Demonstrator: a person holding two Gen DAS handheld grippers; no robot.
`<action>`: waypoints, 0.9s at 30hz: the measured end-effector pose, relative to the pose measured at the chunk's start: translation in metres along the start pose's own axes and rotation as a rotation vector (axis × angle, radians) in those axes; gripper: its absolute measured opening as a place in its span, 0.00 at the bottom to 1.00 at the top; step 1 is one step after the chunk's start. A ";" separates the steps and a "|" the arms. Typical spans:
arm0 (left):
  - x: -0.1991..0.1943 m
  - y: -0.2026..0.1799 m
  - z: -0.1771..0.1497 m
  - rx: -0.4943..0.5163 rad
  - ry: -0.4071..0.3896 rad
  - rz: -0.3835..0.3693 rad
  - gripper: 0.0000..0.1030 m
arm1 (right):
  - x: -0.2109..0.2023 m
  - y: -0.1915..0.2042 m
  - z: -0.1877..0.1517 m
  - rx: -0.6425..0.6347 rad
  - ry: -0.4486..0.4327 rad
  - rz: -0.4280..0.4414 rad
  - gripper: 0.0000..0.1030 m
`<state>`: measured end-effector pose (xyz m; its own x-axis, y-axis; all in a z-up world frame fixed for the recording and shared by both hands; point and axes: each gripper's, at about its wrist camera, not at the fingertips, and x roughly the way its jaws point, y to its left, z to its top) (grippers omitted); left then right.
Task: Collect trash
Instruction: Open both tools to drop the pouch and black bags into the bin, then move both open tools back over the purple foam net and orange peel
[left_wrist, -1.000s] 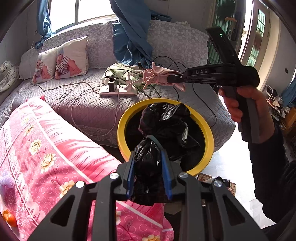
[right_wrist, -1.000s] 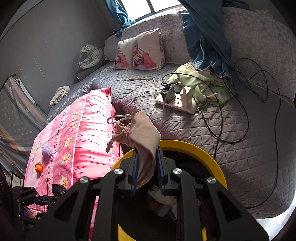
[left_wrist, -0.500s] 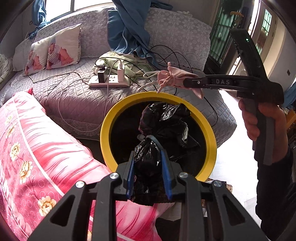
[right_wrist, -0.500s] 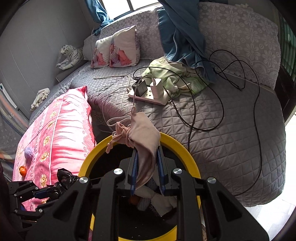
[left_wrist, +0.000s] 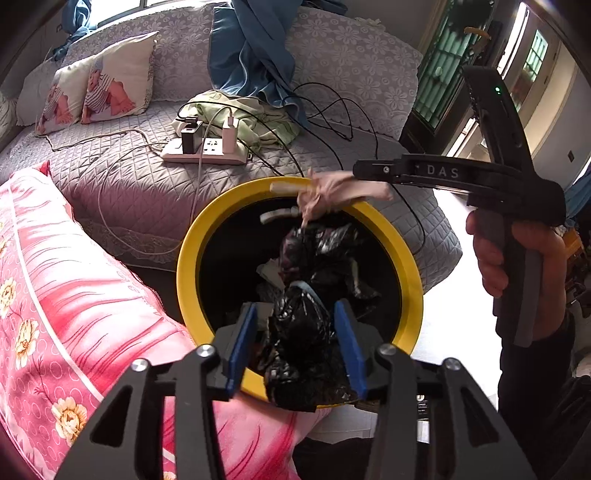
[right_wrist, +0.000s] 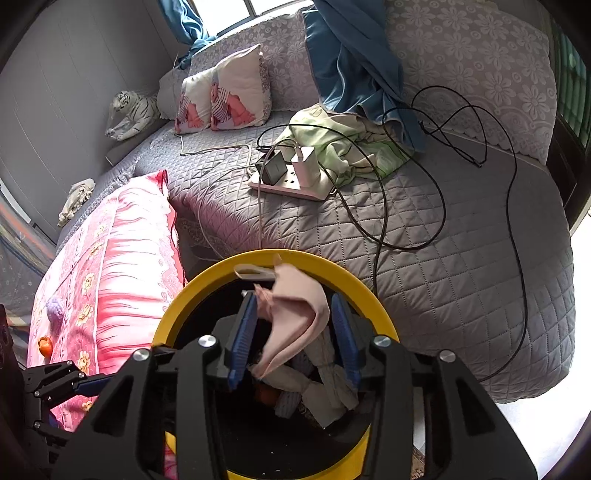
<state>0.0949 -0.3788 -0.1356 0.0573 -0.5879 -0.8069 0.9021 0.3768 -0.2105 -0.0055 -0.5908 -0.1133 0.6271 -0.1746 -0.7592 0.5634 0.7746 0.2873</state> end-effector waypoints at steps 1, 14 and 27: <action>-0.002 0.001 -0.002 -0.007 -0.009 0.006 0.57 | -0.001 -0.002 0.001 0.007 -0.002 -0.006 0.42; -0.054 0.074 -0.019 -0.175 -0.086 0.104 0.57 | -0.006 0.029 0.008 -0.048 -0.007 0.029 0.43; -0.169 0.193 -0.106 -0.428 -0.209 0.345 0.71 | 0.037 0.220 0.016 -0.360 0.054 0.292 0.58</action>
<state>0.2137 -0.1315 -0.0984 0.4390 -0.4922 -0.7516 0.5656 0.8014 -0.1945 0.1502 -0.4364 -0.0690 0.6976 0.1061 -0.7086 0.1393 0.9500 0.2795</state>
